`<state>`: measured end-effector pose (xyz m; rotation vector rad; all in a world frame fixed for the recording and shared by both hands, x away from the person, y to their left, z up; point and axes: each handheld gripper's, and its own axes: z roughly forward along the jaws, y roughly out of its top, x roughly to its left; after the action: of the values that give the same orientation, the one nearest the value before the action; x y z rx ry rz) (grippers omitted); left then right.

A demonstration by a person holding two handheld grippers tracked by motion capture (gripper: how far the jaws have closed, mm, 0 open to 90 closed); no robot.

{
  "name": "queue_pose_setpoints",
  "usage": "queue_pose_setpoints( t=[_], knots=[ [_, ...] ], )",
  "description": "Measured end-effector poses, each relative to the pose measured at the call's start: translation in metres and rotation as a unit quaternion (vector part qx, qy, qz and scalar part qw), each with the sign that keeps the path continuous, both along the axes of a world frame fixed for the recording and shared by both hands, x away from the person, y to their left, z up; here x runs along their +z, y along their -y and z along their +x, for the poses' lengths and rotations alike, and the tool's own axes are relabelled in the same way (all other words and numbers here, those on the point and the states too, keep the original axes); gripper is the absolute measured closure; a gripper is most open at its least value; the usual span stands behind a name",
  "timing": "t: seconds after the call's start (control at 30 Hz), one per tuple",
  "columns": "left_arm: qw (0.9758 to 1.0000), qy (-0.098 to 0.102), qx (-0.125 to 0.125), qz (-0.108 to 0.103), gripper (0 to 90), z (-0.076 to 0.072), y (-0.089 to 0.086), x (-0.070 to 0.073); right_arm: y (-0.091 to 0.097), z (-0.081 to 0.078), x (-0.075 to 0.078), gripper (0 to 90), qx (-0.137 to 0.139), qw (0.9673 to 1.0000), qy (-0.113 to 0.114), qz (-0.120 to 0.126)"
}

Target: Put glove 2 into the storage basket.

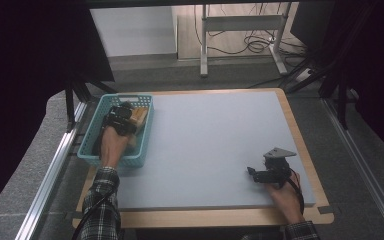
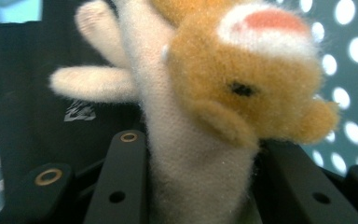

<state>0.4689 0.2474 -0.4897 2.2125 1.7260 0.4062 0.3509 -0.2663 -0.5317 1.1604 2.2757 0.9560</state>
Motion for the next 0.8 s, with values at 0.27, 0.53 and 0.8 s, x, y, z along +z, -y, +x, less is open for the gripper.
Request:
queue_pose_setpoints(
  t=[0.27,0.53,0.8],
  knots=[
    [0.9995,-0.01,-0.024,-0.021,47.0,0.005,0.006,-0.009,0.0,0.0,0.0,15.3,0.0,1.0,0.0,0.0],
    [0.999,-0.017,-0.015,-0.039,17.7,-0.001,-0.009,0.001,0.0,0.0,0.0,15.3,0.0,1.0,0.0,0.0],
    [0.9963,0.042,-0.024,-0.071,26.9,-0.015,-0.011,0.032,0.0,0.0,0.0,15.3,0.0,1.0,-0.001,0.0]
  ],
)
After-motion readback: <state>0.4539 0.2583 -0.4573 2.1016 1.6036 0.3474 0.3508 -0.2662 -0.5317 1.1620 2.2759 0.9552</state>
